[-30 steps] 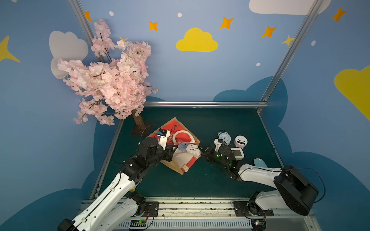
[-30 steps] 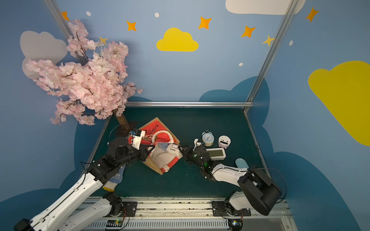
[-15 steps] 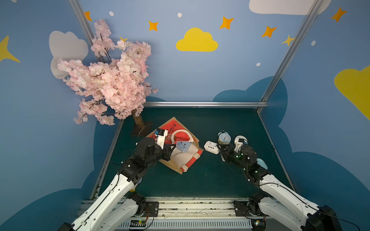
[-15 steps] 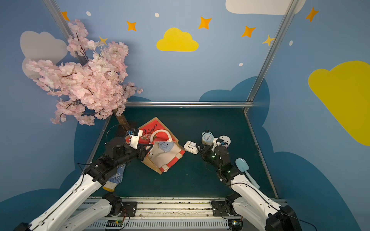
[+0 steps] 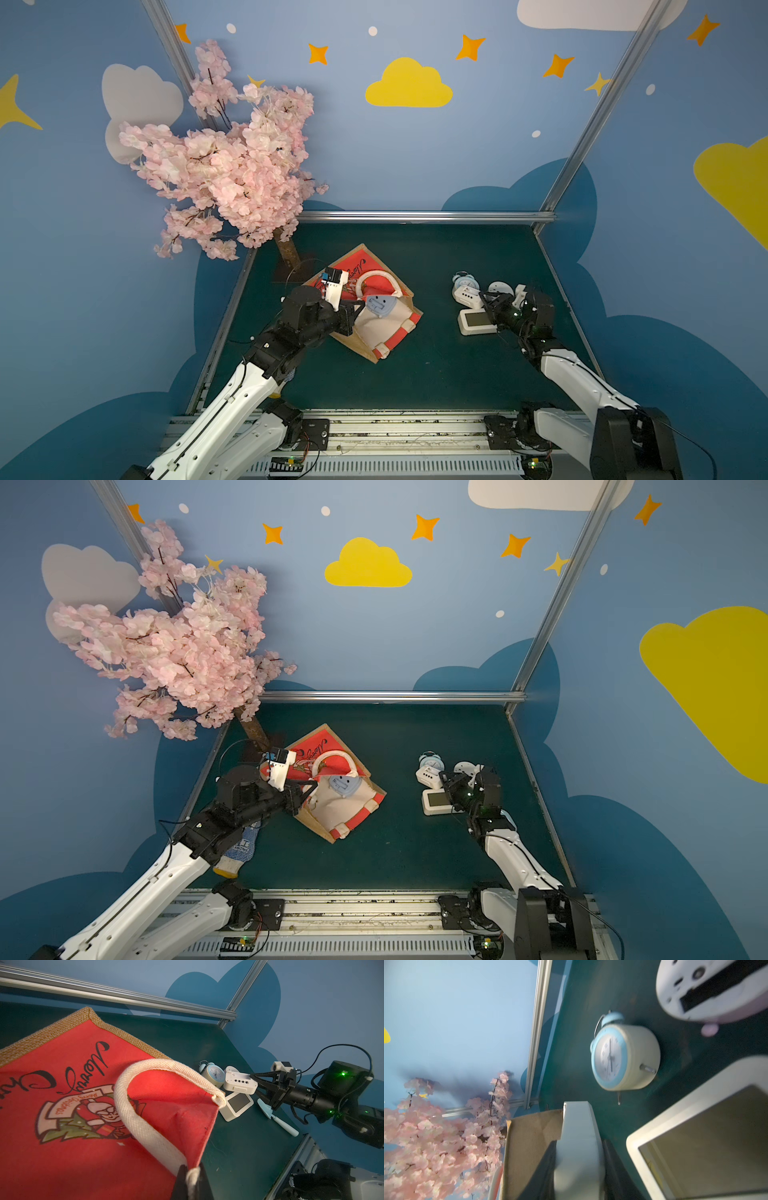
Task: Take the alarm clock out of the canvas bag
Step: Place the alarm at the center of the board.
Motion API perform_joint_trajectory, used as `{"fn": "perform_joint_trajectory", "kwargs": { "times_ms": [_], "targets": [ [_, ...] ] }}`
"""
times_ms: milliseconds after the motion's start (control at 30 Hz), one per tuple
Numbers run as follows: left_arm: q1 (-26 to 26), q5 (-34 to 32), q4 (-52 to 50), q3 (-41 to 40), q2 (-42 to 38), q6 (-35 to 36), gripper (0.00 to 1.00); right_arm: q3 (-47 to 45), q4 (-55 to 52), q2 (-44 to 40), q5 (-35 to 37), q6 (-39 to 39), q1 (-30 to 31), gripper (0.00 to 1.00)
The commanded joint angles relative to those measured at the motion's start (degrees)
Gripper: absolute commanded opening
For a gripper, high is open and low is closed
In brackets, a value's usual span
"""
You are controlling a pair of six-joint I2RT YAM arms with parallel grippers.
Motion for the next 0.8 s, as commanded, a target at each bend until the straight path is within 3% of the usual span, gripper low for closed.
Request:
{"fn": "perform_joint_trajectory", "kwargs": {
  "times_ms": [0,200,567,767],
  "targets": [
    [0.15,2.09,3.66,0.60,-0.80,0.66,0.05,4.28,4.37,5.02,-5.20,-4.21,-4.79,0.19],
    [0.13,2.08,4.16,0.51,-0.36,0.59,0.05,11.09,13.73,18.99,-11.32,-4.25,-11.41,0.17],
    [0.15,4.50,6.08,0.56,-0.25,1.14,0.05,29.80,2.31,37.08,-15.63,-16.87,-13.67,0.16],
    [0.15,6.44,7.41,0.86,0.14,1.08,0.05,33.81,-0.50,43.00,-18.42,-20.94,-14.24,0.16]
  ]
}}
